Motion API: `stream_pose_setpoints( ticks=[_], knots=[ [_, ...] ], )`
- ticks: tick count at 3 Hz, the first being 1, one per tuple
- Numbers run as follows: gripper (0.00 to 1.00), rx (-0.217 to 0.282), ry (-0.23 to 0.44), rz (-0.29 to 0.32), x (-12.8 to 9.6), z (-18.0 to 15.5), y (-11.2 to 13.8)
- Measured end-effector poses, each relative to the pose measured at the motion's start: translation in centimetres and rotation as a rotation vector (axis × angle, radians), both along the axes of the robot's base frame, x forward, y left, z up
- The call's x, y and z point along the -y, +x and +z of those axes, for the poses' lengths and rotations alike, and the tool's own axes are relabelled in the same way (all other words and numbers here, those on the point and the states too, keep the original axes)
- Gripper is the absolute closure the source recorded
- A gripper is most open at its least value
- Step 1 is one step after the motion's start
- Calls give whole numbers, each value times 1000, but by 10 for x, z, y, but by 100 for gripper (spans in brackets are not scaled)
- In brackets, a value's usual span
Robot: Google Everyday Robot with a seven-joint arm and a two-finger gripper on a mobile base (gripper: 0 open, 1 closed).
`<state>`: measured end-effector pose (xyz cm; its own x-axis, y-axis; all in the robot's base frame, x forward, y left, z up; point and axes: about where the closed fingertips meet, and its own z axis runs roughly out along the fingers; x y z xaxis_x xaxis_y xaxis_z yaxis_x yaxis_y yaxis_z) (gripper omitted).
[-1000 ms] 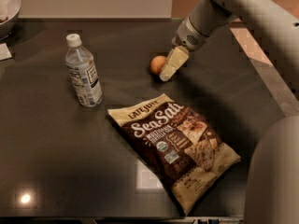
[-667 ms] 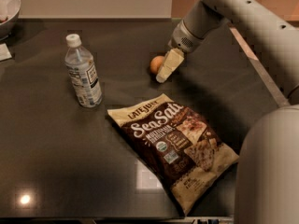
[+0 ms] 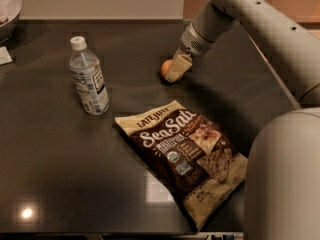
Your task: Move orange near brown chip bag
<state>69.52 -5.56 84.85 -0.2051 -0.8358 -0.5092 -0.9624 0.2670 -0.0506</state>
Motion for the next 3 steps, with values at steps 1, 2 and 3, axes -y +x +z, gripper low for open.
stream_pose_setpoints(
  ticks=[1,2,3],
  knots=[
    [65,15,-13,7,5,8,-7],
    [87,39,-32,44,14,18,-23],
    [100,48,-52,109,25,20,-44]
  ],
)
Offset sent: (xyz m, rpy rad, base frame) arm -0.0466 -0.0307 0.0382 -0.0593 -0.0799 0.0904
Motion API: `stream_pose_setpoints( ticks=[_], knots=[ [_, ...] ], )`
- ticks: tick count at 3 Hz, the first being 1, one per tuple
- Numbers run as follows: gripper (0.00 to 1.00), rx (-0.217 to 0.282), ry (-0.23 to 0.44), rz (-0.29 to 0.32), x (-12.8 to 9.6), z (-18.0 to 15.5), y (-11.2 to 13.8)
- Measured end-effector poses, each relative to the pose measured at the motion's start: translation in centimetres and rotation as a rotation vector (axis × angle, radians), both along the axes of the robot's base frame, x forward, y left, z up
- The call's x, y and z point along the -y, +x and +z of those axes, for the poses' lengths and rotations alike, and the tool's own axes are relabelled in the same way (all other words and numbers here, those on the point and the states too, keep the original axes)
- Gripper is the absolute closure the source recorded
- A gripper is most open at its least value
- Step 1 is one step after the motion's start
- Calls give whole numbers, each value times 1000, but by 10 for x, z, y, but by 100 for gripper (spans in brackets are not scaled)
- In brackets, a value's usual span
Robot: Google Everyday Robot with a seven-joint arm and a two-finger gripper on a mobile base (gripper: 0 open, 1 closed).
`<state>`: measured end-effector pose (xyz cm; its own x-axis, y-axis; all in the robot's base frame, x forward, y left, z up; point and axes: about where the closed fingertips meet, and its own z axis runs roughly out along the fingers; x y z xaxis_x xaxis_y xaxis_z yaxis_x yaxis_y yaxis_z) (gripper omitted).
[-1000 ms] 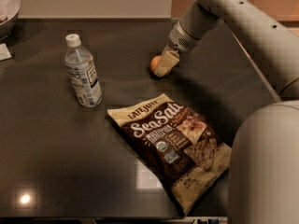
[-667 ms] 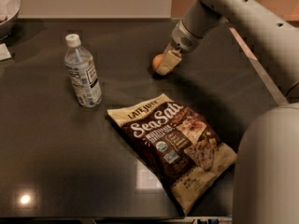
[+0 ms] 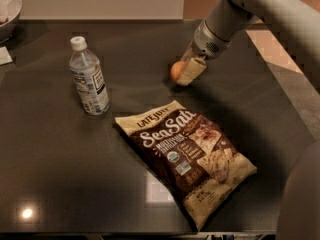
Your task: Move orange near brown chip bag
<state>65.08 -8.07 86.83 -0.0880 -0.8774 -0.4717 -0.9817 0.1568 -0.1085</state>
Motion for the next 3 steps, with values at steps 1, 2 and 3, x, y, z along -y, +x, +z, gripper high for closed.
stream_pose_setpoints(
  ticks=[1,2,3],
  knots=[
    [100,0,-1,74,7,-9,-18],
    [100,-3,12,152,11,-17,-35],
    [84,-7,35,215,15,-18,-50]
  ],
)
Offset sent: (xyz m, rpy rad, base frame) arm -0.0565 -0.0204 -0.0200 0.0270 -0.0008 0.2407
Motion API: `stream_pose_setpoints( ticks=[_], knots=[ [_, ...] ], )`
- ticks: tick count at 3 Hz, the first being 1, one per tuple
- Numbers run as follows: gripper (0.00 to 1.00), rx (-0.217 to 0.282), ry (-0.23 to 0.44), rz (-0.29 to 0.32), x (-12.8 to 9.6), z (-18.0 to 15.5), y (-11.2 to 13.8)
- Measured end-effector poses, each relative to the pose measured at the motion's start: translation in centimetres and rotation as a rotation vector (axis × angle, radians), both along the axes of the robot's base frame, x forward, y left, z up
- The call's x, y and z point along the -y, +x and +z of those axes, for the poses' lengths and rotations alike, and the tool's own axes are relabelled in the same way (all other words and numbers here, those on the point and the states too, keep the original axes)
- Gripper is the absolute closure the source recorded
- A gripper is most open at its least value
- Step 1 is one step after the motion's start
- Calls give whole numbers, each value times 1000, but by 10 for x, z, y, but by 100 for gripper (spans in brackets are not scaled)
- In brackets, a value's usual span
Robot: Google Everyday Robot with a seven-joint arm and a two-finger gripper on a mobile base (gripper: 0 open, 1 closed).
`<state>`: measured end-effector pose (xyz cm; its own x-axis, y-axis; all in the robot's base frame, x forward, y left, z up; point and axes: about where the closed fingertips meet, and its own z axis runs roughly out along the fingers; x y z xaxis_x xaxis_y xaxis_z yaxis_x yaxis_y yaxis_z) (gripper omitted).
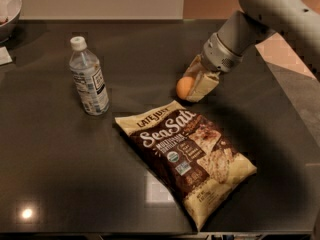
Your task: Move orange near brown chip bag
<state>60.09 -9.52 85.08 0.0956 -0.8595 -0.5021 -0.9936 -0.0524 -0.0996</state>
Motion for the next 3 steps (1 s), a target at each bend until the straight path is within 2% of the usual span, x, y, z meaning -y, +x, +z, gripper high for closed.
stream_pose_setpoints(
  ticks=[2,3],
  knots=[
    [36,-27,10,84,7,-5,-21],
    [13,-26,12,84,5,-6,-19]
  ],
)
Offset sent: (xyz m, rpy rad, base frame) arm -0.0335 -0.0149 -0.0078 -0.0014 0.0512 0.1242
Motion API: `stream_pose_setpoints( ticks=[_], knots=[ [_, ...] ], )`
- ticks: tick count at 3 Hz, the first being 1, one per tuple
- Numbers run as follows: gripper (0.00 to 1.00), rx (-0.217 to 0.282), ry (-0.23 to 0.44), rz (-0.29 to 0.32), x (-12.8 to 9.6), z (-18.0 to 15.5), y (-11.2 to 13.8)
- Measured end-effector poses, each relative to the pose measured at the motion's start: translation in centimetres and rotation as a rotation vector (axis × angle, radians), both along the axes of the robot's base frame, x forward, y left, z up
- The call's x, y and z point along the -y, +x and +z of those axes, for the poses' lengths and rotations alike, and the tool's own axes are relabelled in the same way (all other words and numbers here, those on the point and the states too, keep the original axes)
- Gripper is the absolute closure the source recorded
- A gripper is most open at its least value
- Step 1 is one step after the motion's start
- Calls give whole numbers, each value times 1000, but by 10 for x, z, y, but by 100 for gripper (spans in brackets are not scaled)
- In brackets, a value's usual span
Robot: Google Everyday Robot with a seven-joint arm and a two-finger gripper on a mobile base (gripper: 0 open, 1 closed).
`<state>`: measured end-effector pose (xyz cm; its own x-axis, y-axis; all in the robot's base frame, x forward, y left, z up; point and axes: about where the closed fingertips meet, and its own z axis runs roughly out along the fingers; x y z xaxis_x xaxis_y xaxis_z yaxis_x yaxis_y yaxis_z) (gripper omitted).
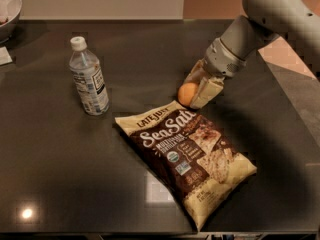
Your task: Move orange near brown chip bag
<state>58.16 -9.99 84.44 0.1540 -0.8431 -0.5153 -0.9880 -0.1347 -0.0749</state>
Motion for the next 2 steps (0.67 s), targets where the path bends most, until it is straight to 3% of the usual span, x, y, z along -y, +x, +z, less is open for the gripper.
stream_pose_setpoints(
  ticks=[1,2],
  knots=[
    [0,1,2,1,-2,-2,1],
    [0,1,2,1,-2,-2,1]
  ],
)
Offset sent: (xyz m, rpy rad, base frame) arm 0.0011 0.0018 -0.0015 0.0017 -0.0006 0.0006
